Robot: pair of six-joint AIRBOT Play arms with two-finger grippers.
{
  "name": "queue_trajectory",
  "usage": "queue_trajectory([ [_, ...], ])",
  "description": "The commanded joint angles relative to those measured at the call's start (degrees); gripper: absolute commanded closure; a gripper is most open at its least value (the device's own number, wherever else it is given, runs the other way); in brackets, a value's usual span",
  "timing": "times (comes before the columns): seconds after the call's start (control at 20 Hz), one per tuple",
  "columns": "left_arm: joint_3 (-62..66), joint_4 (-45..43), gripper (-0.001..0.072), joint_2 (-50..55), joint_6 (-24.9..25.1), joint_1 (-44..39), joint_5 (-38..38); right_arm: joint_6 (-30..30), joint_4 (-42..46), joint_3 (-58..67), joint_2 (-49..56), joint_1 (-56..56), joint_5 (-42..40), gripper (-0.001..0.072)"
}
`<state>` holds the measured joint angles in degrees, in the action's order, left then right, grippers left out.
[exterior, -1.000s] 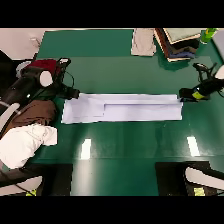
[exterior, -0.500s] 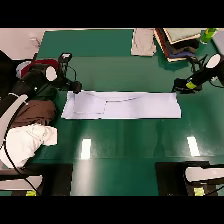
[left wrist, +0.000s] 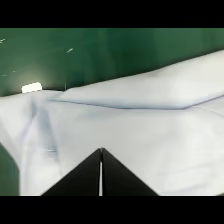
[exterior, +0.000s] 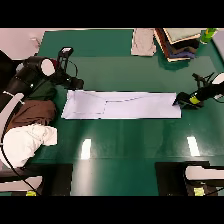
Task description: Fold the shirts.
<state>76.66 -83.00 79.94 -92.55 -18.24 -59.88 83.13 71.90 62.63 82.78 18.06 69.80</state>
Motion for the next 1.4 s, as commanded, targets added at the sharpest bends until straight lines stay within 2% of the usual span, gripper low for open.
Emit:
queue_trajectory([
  [0.0, 0.02, 1.42, 0.0677, 0.48, 0.02, -2.34, -0.15, -0.7, -3.28, -2.71, 1.66, -1.38, -3.8, 0.0102],
  [0.05, 0.02, 1.42, 0.0677, 0.59, 0.02, -3.21, -0.15, -0.7, -3.28, -2.71, 2.23, -2.38, -4.17, 0.0142],
  [0.1, 0.02, 1.42, 0.0677, 0.63, 0.02, -3.96, -0.04, -0.7, -3.26, -2.71, 2.69, -3.26, -4.68, 0.0152],
  [0.25, 0.02, 1.62, 0.0677, 0.63, 0.0, -5.73, -0.09, -0.87, -2.78, -2.25, 2.8, -4.87, -5.33, 0.0509],
  [0.3, 0.02, 2.25, 0.0677, 0.7, 0.0, -6.23, 0.2, -1.44, -2.82, -1.57, 2.73, -4.87, -4.72, 0.0675],
  [0.35, 0.04, 3.39, 0.0677, 0.87, 0.0, -6.38, 0.72, -1.62, -2.75, -0.79, 2.62, -4.87, -3.56, 0.0698],
  [0.55, 0.09, 11.02, 0.0678, 3.89, 0.07, -6.95, 4.24, -1.6, -2.8, 1.86, -2.16, -4.61, 0.81, 0.07],
  [0.85, 1.9, 13.55, 0.0678, 12.37, 0.15, -15.21, 12.66, 0.59, -3.37, 11.56, -13.38, -9.35, 9.44, 0.07],
  [1.05, 7.82, 20.39, 0.0678, 19.45, 5.25, -19.28, 12.96, 4.98, -3.43, 20.72, -16.87, -16.28, 11.96, 0.07],
  [1.35, 12.2, 21.75, 0.0678, 24.33, 5.68, -20.87, 11.34, 9.09, -3.43, 29.94, -15.8, -24.65, 13.05, 0.07],
])
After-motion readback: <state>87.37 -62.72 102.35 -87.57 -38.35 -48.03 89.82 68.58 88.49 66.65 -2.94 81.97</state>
